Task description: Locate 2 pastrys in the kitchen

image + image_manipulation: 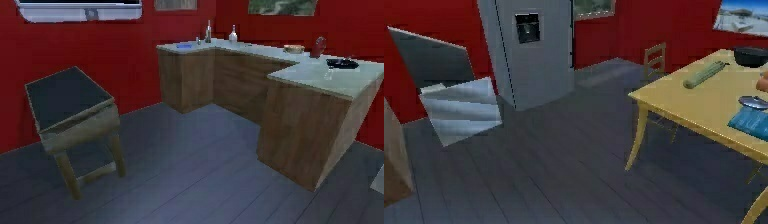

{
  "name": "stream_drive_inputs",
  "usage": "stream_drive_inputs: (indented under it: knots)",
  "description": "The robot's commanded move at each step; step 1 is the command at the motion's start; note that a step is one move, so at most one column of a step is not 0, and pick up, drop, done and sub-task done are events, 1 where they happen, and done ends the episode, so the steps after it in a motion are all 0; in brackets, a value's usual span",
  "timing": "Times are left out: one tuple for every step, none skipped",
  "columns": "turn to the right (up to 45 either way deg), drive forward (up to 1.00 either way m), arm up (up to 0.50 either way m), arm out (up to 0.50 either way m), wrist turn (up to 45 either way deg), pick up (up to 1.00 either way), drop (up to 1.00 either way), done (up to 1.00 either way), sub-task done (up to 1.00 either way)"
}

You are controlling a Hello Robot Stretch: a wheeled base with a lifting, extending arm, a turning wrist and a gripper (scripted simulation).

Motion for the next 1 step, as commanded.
stream_drive_inputs:
  knots:
    - [0.0,1.00,0.00,0.00,0.0,0.00,0.00,0.00,0.00]
